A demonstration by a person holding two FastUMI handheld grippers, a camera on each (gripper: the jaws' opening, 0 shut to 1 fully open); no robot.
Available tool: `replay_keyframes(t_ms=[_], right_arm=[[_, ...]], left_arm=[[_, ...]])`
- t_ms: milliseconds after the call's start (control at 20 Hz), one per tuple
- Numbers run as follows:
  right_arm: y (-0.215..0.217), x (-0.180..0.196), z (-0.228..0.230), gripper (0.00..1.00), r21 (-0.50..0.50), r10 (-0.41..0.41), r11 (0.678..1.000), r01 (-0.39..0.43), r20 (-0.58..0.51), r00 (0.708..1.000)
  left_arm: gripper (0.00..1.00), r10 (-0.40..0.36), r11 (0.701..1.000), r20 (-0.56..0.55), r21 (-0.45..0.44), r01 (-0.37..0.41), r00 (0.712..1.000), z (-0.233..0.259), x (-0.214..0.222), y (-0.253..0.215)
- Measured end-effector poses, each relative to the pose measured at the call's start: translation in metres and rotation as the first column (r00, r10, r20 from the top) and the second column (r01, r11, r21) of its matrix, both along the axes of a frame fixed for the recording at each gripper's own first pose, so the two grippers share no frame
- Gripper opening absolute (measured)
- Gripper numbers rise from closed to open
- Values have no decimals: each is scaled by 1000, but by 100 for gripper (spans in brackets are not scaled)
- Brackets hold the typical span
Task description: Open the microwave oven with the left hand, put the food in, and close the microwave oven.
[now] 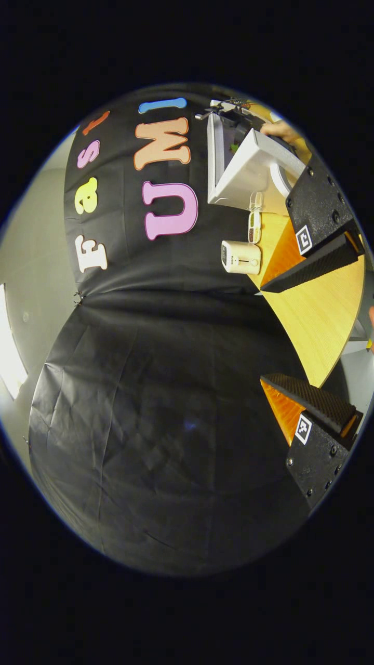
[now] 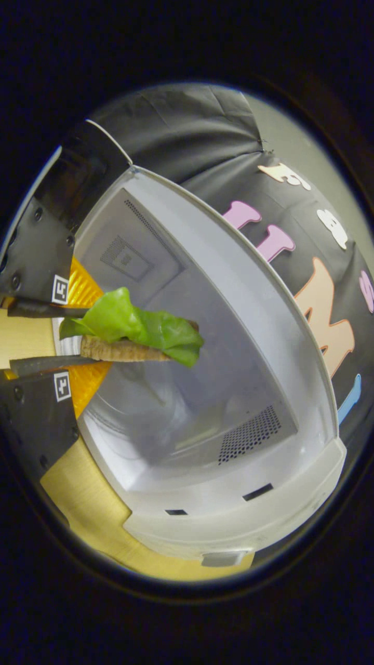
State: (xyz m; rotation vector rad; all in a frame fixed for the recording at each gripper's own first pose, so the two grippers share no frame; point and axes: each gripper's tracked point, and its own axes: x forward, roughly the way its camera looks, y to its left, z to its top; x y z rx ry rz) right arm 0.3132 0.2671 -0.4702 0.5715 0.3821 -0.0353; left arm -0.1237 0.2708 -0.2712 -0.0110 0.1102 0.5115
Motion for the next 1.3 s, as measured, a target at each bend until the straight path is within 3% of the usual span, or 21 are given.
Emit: replay_keyframes(t_ms=[50,100,150,300,350,400,500,600,650,800,850,1150,1200,1300], right_arm=[[-2,3,-3,33,-1,1,1000,-1,-7,1000],[-5,5,-5,27,-12,0,1000,0,-13,1000],[-9,7,-6,31,-23,1,1000,-1,-14,1000],[-18,13,-10,31,-63,-16,998,14,-24,1000],[-21,14,-10,48,-92,-24,996,22,-21,999],[-22,15,-11,48,-111,-26,994,23,-22,999],[-33,14,-14,57,-183,-54,982,48,-28,998],[-44,17,-18,82,-242,-78,968,64,-45,996],[-49,18,-22,82,-275,-76,960,57,-57,995],[-50,18,-18,100,-288,-64,956,48,-47,997],[-54,17,-14,92,-308,-69,950,54,-36,997],[-48,0,8,92,-374,0,928,7,19,1000],[-46,-5,12,92,-380,15,925,-4,25,1000],[-43,-16,20,92,-383,46,924,-29,36,998]], left_arm=[[95,2,1000,-5,-3,-2,1000,-2,1,0],[92,-1,1000,-7,-7,1,1000,-4,2,0],[92,-4,1000,-8,-12,4,1000,-5,3,-1],[95,-6,1000,-33,-22,5,999,-14,5,-1],[92,-6,1000,-37,-19,6,999,-15,5,-1],[96,-7,1000,-39,-20,6,999,-16,6,-1],[92,-12,1000,-35,-25,11,999,-16,7,-3],[96,-13,1000,-30,-21,12,999,-13,8,-4],[96,-12,1000,-28,-20,12,1000,-12,9,-5],[92,-17,1000,-17,-16,17,1000,-8,9,-7],[96,-17,1000,-18,-13,17,1000,-8,9,-7],[96,-8,1000,-26,2,8,1000,-1,3,-8],[92,-10,1000,-24,2,10,1000,0,-1,-10],[96,-7,1000,-22,5,7,1000,2,-7,-10]])
